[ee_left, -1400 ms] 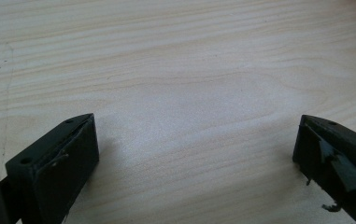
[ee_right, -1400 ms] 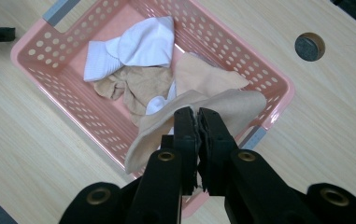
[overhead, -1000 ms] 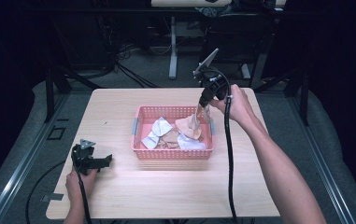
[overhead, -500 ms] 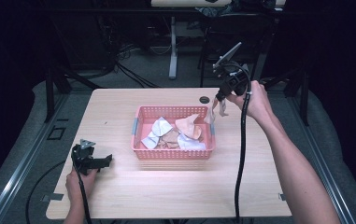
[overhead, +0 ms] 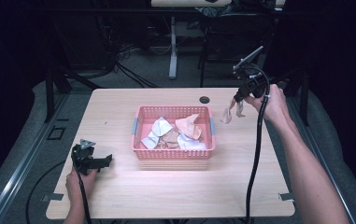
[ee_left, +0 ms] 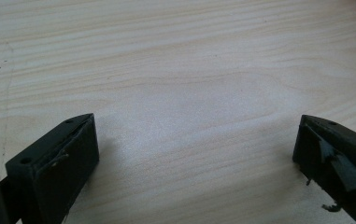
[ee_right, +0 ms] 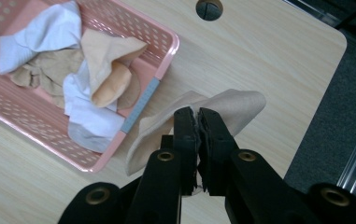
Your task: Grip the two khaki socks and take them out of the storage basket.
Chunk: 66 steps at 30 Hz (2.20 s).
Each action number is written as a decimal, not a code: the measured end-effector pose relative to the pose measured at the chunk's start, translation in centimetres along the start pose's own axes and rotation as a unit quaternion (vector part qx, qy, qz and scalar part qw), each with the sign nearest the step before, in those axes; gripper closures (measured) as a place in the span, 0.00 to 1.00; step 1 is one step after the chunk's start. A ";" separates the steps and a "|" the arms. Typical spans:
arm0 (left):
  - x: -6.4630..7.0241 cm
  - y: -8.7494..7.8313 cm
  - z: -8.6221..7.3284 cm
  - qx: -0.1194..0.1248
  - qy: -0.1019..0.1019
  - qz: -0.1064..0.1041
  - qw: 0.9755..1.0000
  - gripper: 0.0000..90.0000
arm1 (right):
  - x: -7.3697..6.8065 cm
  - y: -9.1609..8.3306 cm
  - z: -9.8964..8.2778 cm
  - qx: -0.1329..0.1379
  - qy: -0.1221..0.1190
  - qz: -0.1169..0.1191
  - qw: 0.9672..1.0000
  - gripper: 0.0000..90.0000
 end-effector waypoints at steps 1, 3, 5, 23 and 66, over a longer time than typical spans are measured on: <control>0.0 0.0 0.0 0.000 0.000 0.000 1.000 0.00 | 0.2 0.3 -0.1 -0.001 0.002 -0.002 1.000 0.96; 0.0 0.0 0.0 0.000 0.000 0.000 1.000 0.00 | 0.5 0.8 -0.4 -0.006 0.005 -0.005 1.000 0.95; 0.0 0.0 0.0 0.000 -0.001 0.000 1.000 0.00 | 0.8 1.6 -0.6 -0.010 0.007 -0.007 1.000 0.95; 0.0 0.0 0.0 0.000 -0.001 0.000 1.000 0.00 | 3.2 8.5 -2.1 -0.055 0.050 0.012 0.997 0.95; 0.0 0.0 0.0 0.000 -0.001 0.000 1.000 0.00 | 0.2 7.6 -0.9 -0.041 0.011 0.062 0.997 0.22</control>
Point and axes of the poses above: each handheld gripper's, and its own axes: y roughly forward along the jaws, z roughly out of its top, x roughly to its right, the point moved 2 cm from there along y, roughly forward along the jaws, and after that the axes turned 12 degrees about -x, right-handed, at the moved point
